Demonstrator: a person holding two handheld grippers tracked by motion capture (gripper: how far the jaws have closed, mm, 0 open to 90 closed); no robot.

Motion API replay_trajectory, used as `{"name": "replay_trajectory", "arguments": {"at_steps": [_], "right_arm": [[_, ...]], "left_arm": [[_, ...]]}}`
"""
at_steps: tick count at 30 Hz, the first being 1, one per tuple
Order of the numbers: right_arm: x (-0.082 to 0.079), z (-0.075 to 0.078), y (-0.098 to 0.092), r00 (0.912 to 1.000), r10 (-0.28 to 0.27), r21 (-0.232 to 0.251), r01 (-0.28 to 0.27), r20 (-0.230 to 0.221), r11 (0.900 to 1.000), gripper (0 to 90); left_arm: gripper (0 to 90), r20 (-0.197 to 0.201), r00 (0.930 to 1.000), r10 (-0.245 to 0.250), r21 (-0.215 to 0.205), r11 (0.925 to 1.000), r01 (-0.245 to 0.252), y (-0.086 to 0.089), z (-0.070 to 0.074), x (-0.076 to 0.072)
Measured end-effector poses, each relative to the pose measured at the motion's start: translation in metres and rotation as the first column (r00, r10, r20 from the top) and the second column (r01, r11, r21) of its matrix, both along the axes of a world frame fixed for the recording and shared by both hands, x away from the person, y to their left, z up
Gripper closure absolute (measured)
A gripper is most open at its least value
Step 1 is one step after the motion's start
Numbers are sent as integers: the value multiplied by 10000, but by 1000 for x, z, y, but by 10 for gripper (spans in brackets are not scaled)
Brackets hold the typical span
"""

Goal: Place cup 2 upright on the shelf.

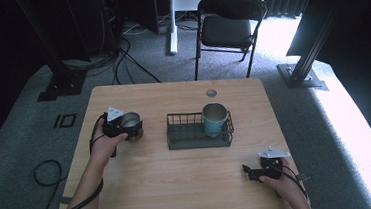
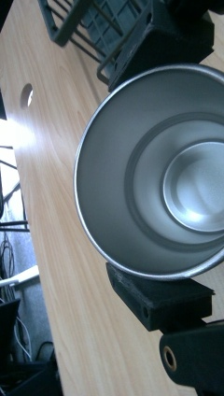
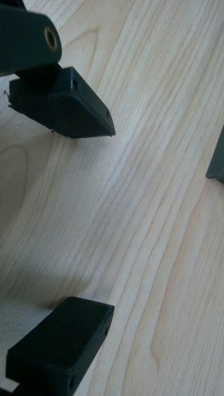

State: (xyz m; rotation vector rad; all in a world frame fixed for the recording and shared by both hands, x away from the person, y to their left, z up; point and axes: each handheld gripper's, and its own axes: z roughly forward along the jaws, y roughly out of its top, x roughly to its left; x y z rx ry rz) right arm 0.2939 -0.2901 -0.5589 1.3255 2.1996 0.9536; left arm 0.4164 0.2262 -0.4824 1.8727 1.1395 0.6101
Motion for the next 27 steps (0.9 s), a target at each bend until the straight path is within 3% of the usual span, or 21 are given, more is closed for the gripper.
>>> {"name": "replay_trajectory", "arguments": {"at_steps": [12,22,27], "right_arm": [[0,0,0,10000,-1,-18,1,4,10000,122],[0,0,0,10000,-2,-18,2,1,10000,122],[0,0,0,10000,5,-25,-5,9,10000,122]], "left_arm": [[141,211,9994,-292,-29,9996,292,-8,24,-4],[141,370,9953,-893,-27,9960,894,-23,44,-8],[140,395,9917,-1225,-220,9921,1234,-33,52,-11]]}}
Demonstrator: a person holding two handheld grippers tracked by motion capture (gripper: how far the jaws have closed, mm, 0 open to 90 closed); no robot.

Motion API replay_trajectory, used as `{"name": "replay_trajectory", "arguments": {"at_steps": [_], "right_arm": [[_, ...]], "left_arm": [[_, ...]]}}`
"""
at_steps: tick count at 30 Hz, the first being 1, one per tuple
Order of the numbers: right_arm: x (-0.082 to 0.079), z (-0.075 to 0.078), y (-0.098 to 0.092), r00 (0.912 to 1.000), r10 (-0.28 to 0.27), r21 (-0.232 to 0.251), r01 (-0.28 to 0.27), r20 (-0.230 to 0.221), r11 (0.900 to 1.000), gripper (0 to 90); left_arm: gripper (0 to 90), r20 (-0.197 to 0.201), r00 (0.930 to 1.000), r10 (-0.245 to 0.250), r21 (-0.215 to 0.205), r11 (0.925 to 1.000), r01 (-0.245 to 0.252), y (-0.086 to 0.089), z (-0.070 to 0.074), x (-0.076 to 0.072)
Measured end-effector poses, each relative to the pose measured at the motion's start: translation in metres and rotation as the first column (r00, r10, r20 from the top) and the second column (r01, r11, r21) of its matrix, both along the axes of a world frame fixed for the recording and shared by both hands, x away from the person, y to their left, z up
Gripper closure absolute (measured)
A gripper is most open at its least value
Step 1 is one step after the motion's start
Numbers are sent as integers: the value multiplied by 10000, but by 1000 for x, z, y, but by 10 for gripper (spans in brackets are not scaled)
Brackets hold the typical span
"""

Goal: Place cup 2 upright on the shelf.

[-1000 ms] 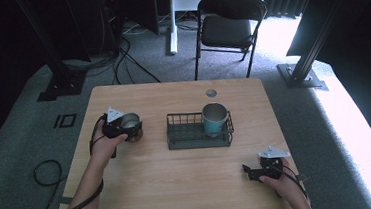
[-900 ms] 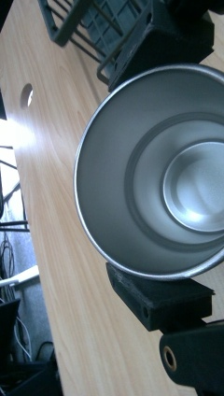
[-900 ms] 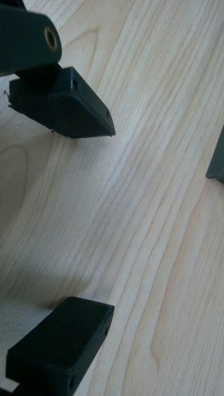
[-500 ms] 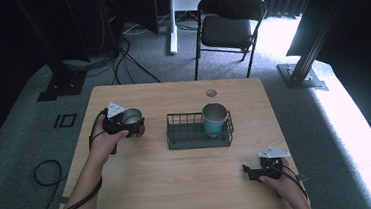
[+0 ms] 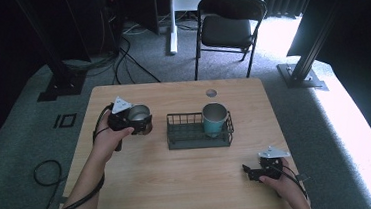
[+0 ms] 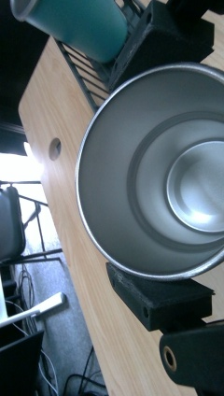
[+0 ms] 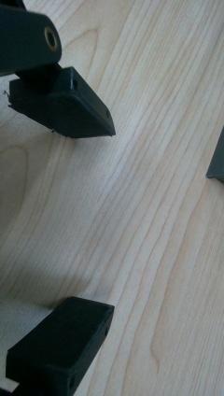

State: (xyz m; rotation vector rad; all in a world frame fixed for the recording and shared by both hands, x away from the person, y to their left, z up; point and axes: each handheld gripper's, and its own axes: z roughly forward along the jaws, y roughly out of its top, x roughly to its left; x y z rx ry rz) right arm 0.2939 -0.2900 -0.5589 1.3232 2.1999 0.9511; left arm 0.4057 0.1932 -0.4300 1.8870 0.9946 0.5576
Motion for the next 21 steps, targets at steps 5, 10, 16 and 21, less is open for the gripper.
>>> {"name": "replay_trajectory", "arguments": {"at_steps": [5,10,16,21], "right_arm": [[0,0,0,10000,2,0,-2,2,10000,122],[0,0,0,10000,0,3,0,2,10000,122],[0,0,0,10000,1,1,-1,2,10000,122],[0,0,0,10000,-8,17,8,2,10000,122]], "left_arm": [[141,73,9995,-293,-160,9994,294,-9,10,-1],[140,215,9979,-617,-210,9978,622,-18,19,-1],[140,391,9945,-968,-245,9949,978,-31,32,0],[140,520,9868,-1535,-288,9875,1551,-44,40,-1]]}}
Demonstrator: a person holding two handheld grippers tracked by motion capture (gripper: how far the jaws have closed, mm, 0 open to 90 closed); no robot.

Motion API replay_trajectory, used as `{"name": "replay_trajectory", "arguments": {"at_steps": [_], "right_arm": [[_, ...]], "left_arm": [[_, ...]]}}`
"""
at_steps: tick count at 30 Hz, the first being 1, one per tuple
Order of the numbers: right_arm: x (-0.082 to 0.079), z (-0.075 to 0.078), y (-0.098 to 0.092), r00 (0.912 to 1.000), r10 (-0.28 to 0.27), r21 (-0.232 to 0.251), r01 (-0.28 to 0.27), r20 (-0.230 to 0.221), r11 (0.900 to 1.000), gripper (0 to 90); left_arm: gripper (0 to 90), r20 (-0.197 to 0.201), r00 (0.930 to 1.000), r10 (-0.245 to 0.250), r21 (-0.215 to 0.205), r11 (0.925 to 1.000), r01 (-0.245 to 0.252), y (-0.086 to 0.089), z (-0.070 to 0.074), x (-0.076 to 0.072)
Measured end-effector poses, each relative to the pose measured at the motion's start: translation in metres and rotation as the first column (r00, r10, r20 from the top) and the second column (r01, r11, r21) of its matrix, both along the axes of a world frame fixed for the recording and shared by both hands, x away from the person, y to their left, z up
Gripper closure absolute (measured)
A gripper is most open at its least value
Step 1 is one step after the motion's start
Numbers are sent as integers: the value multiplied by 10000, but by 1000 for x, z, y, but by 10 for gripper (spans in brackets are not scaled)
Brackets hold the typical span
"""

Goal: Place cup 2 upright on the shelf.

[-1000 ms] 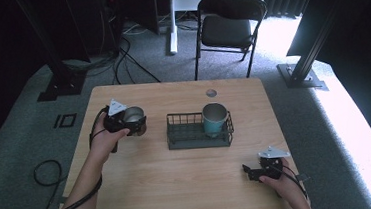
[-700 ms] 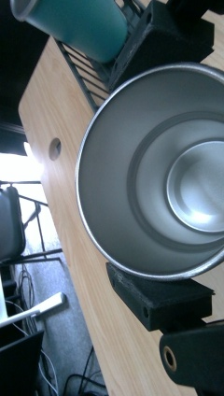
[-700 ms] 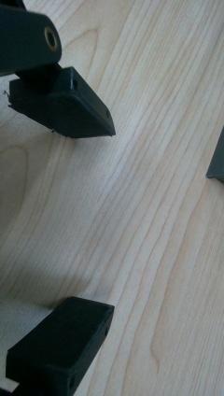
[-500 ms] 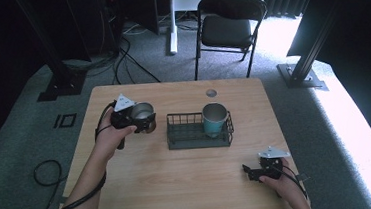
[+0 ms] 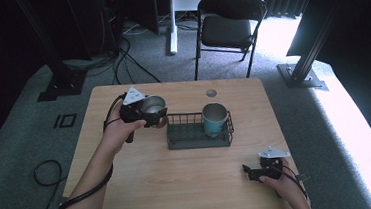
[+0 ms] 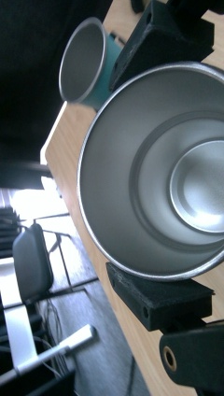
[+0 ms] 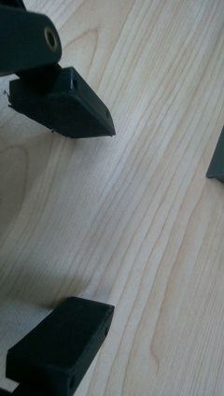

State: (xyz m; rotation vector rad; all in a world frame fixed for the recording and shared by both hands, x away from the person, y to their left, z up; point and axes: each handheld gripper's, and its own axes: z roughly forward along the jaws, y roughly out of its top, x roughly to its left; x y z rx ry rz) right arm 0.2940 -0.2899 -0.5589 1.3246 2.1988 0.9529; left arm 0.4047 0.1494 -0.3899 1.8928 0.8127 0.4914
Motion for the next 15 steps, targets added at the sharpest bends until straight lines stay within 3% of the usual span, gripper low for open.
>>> {"name": "replay_trajectory", "arguments": {"at_steps": [2,8,15], "right_arm": [[0,0,0,10000,0,-8,0,0,10000,122],[0,0,0,10000,9,-16,-9,12,10000,122],[0,0,0,10000,6,-14,-6,12,10000,122]], "left_arm": [[140,-124,9994,-312,-184,9993,310,-5,2,0],[140,-6,9972,-744,105,9972,744,-22,3,-2],[140,-13,9952,-979,82,9952,979,-38,2,0]]}}
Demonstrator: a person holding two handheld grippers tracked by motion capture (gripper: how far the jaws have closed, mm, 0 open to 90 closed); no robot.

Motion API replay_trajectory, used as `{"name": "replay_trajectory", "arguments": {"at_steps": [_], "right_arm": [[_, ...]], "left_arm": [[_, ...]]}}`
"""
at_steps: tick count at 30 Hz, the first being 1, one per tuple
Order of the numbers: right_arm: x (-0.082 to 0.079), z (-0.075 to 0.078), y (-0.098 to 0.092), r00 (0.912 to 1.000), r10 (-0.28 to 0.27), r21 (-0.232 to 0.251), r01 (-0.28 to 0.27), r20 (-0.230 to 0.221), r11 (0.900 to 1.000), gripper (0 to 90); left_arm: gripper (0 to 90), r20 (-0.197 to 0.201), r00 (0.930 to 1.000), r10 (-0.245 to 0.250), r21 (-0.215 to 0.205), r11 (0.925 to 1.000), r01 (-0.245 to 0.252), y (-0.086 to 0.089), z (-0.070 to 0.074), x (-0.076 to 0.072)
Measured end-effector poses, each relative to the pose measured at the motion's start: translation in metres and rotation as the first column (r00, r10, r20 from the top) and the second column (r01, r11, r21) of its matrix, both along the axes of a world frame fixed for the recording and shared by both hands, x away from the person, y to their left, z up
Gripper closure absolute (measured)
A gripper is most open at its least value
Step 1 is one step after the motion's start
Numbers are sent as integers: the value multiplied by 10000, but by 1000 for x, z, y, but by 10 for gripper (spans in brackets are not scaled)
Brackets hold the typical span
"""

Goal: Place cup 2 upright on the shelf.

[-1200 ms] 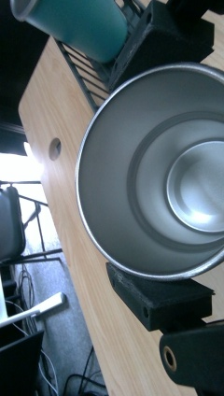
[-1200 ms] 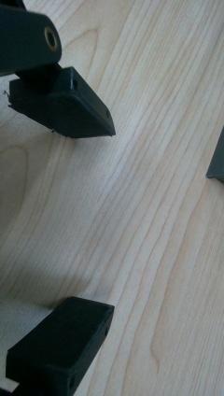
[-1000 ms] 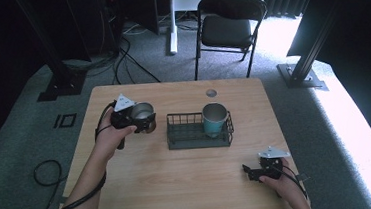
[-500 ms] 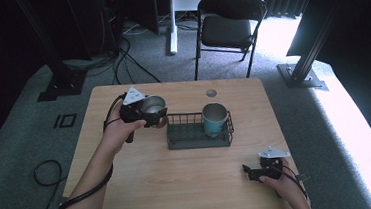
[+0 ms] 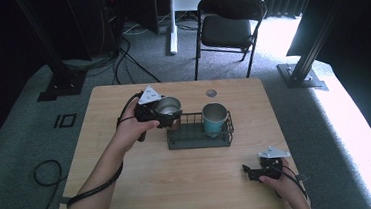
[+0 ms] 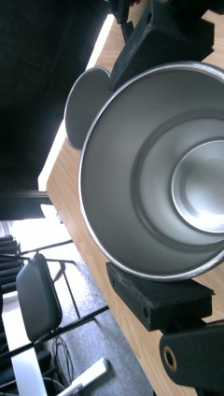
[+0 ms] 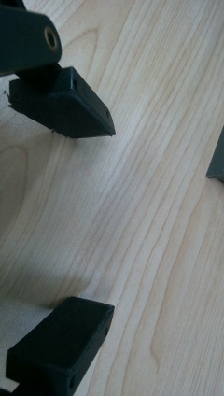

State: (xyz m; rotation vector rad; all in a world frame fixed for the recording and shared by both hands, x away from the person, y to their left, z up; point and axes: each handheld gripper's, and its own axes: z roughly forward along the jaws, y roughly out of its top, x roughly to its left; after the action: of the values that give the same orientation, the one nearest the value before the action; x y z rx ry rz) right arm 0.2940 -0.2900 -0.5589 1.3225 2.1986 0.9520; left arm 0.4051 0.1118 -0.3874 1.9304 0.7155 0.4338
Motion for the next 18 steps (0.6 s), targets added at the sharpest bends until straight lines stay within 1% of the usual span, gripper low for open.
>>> {"name": "replay_trajectory", "arguments": {"at_steps": [4,5,6,8,11,13,14,17,18], "right_arm": [[0,0,0,10000,2,1,-2,-1,10000,122],[0,0,0,10000,2,1,-2,-1,10000,122],[0,0,0,10000,1,0,-1,-1,10000,122],[0,0,0,10000,-1,5,1,-1,10000,122],[0,0,0,10000,4,-3,-4,1,10000,122],[0,0,0,10000,3,7,-3,-2,10000,122],[0,0,0,10000,0,11,0,-2,10000,122],[0,0,0,10000,-4,25,4,-3,10000,122],[0,0,0,10000,-3,36,3,-4,10000,122]], "left_arm": [[140,-16,9998,-189,-11,9998,189,-9,-1,3],[140,-16,9998,-189,-11,9998,189,-9,-1,3],[140,-54,9997,-259,-79,9996,258,-14,-2,4],[140,-72,9993,-362,-48,9993,361,-19,-3,6],[140,-162,9991,-390,-73,9992,389,-22,-5,8],[140,-243,9989,-397,-105,9992,394,-26,-9,11],[140,-283,9989,-373,-196,9991,367,-27,-10,12],[140,-281,9990,-354,-129,9993,351,-29,-13,15],[140,-391,9987,-330,-194,9993,323,-31,-17,18]]}}
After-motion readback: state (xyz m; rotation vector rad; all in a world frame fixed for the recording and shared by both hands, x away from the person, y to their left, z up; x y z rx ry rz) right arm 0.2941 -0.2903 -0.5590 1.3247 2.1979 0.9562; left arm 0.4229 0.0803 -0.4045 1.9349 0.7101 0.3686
